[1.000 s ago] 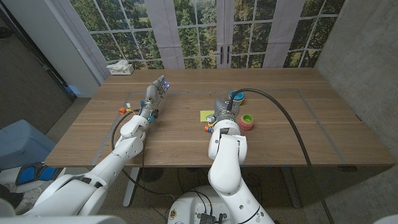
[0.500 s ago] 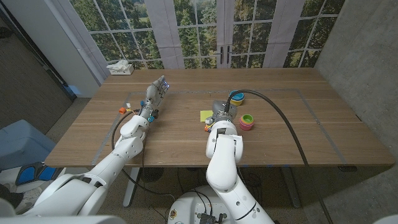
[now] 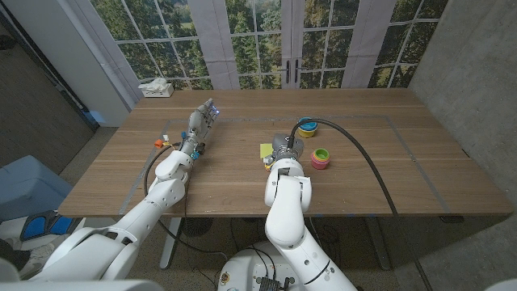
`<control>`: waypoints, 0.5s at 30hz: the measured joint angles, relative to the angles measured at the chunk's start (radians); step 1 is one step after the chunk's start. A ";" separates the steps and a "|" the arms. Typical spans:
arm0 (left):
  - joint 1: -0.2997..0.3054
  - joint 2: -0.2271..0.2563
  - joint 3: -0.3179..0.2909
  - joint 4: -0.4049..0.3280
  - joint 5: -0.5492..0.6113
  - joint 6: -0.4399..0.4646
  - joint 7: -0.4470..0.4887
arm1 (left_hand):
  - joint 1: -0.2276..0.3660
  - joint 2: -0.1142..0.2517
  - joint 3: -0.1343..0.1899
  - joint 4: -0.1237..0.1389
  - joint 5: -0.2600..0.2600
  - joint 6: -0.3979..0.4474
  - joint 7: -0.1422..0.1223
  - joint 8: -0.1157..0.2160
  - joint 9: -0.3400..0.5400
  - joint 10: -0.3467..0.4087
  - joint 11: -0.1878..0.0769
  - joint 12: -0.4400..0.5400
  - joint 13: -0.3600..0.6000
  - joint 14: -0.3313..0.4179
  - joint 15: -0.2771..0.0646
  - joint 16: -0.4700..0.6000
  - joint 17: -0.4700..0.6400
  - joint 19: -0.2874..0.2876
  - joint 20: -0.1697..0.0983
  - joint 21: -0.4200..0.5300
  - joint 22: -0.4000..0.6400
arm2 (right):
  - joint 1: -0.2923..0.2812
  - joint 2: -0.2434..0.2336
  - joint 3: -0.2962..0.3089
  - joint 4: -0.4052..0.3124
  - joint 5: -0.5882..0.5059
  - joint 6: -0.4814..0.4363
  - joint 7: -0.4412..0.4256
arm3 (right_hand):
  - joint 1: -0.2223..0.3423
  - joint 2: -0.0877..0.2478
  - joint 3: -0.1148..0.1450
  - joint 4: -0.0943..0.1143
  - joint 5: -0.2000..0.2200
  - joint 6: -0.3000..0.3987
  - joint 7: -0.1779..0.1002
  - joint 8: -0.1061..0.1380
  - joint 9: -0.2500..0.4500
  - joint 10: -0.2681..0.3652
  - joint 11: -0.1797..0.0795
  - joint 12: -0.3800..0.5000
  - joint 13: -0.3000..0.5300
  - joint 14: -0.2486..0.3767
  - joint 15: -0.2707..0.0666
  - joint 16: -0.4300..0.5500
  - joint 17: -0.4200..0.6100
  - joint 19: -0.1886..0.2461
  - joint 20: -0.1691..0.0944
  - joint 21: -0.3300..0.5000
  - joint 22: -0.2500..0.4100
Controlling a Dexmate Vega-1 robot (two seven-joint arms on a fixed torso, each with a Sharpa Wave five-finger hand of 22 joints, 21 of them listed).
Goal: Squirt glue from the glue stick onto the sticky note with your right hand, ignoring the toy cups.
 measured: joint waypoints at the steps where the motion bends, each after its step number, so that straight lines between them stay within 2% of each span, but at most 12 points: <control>1: 0.001 0.001 0.000 -0.001 0.000 0.000 0.000 | 0.000 0.000 0.000 0.000 0.000 0.000 0.000 0.000 0.000 0.000 0.000 0.000 0.000 0.000 0.000 0.000 0.000 0.000 0.000 0.000 0.000 | 0.000 0.000 0.000 0.000 0.006 -0.002 -0.001 | 0.000 0.000 0.000 0.000 0.000 0.000 0.000 0.000 0.000 0.001 0.001 0.002 0.000 0.000 0.000 0.000 0.000 0.000 0.000 0.000 0.000; 7: 0.003 0.003 0.000 -0.006 0.000 0.000 0.004 | 0.000 0.000 0.000 0.000 0.000 0.000 0.000 0.000 0.000 0.000 0.000 0.000 0.000 0.000 0.000 0.000 0.000 0.000 0.000 0.000 0.000 | 0.018 -0.014 -0.010 0.013 0.031 -0.012 -0.001 | 0.020 0.019 0.008 -0.008 -0.004 0.011 0.000 0.000 0.005 0.016 0.002 0.004 0.009 0.000 0.000 0.016 0.000 -0.004 -0.004 0.011 -0.005; 9: 0.003 0.003 -0.001 -0.006 0.000 0.000 0.004 | 0.000 0.000 0.000 0.000 0.000 0.000 0.000 0.000 0.000 0.000 0.000 0.000 0.000 0.000 0.000 0.000 0.000 0.000 0.000 0.000 0.000 | 0.023 -0.017 -0.012 0.017 0.038 -0.015 0.001 | 0.029 0.010 0.011 -0.011 -0.004 0.011 0.000 0.000 0.005 0.016 0.002 0.004 0.009 -0.004 0.004 0.019 0.000 -0.011 -0.003 0.011 -0.005; 12: 0.003 0.003 -0.001 -0.005 0.000 0.000 0.004 | 0.000 0.000 0.000 0.000 0.000 0.004 -0.004 0.000 0.000 0.000 0.000 0.000 0.000 0.000 0.000 0.000 0.000 0.000 0.000 0.000 0.000 | 0.023 -0.017 -0.012 0.017 0.046 -0.021 0.003 | 0.038 0.019 0.014 -0.014 -0.004 0.011 0.000 0.000 0.005 0.016 0.002 0.004 0.014 -0.007 0.007 0.021 0.000 -0.011 -0.003 0.015 -0.005; 15: 0.000 0.003 -0.001 0.002 0.000 0.000 0.004 | 0.000 0.000 0.000 0.000 0.000 0.004 -0.004 0.000 0.000 0.000 0.000 0.000 0.000 0.000 0.000 0.000 0.000 0.000 0.000 0.000 0.000 | 0.023 -0.017 -0.012 0.017 0.054 -0.026 0.007 | 0.046 0.011 0.014 -0.014 -0.007 0.011 0.000 0.000 0.005 0.016 0.002 0.004 0.014 -0.007 0.007 0.025 0.000 -0.011 -0.003 0.019 -0.005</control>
